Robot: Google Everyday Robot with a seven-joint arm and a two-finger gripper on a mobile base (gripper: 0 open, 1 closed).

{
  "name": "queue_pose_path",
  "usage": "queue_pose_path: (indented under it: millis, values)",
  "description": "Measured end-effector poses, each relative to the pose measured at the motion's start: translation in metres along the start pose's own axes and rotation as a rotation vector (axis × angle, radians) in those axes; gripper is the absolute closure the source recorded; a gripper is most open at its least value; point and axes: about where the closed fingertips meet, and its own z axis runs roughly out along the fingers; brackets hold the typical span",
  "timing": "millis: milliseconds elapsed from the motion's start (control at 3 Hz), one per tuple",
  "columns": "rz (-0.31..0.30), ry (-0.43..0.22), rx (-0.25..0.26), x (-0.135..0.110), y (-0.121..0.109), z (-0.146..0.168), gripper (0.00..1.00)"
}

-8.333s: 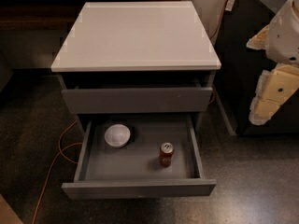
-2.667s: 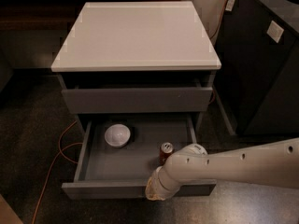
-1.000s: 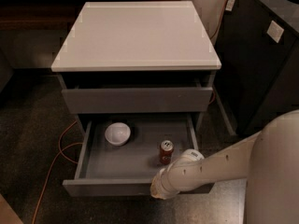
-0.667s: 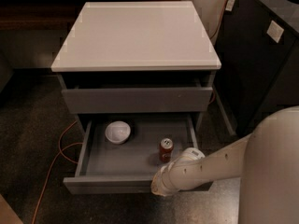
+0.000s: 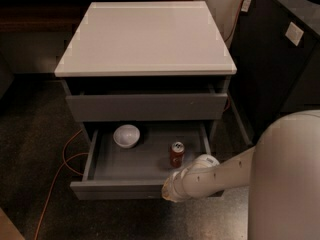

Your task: Close middle drawer

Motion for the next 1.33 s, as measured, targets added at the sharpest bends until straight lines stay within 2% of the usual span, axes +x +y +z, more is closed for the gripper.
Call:
queue_pose_path:
  millis: [667,1000,1333]
  values:
    - [0.011,-0.023,0.056,-0.003,-0.040,0.016,1.00]
    - [0.011,-0.023,0.056,-0.003,-0.040,0.016,1.00]
    - [0.027,-0.007,0.084,0.005,-0.061,0.017,1.00]
